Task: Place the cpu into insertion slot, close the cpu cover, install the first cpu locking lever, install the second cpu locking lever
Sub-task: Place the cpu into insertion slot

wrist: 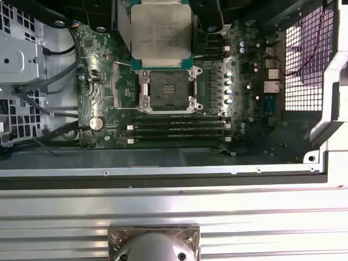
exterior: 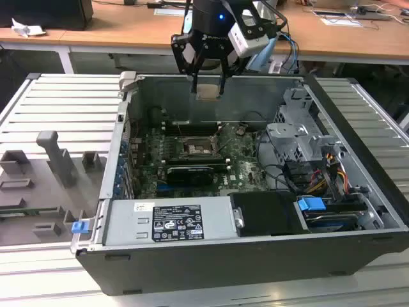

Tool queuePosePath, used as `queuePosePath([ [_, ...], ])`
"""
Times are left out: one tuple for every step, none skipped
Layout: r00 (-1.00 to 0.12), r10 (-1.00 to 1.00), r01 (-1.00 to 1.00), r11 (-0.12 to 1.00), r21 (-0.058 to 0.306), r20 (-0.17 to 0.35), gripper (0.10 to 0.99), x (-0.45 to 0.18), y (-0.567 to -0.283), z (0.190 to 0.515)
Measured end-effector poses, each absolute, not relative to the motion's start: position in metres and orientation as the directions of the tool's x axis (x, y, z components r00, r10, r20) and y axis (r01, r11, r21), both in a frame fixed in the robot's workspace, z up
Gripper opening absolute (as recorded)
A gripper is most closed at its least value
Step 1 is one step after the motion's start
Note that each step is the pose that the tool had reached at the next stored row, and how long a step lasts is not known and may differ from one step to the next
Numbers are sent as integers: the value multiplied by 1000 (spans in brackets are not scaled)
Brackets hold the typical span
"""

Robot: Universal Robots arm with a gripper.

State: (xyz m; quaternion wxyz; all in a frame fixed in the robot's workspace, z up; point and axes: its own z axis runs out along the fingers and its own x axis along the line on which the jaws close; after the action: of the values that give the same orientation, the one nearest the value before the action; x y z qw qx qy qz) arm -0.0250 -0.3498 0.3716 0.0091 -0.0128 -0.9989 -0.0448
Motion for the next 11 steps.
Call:
queuePosePath([
  [-999, 26, 27, 996, 89, 19, 541, -25, -350, 372],
  [-999, 35, 37, 995, 89, 19, 541, -25, -350, 372],
  [-999, 40, 41, 995, 89, 19, 541, -25, -350, 372],
  [-999, 44, 46, 995, 89, 19, 541, -25, -350, 372],
  [-999, 48, 49, 995, 89, 19, 541, -25, -350, 372],
  [-998, 53, 54, 995, 89, 19, 541, -25, -350, 372],
  [-998, 58, 59, 994, 89, 19, 541, -25, -350, 372],
  [-998, 64, 65, 994, 89, 19, 541, -25, -350, 372],
  [-997, 70, 71, 993, 89, 19, 541, -25, -350, 372],
  [-997, 73, 75, 993, 89, 19, 541, -25, -350, 372],
  [-997, 76, 78, 993, 89, 19, 541, -25, -350, 372],
])
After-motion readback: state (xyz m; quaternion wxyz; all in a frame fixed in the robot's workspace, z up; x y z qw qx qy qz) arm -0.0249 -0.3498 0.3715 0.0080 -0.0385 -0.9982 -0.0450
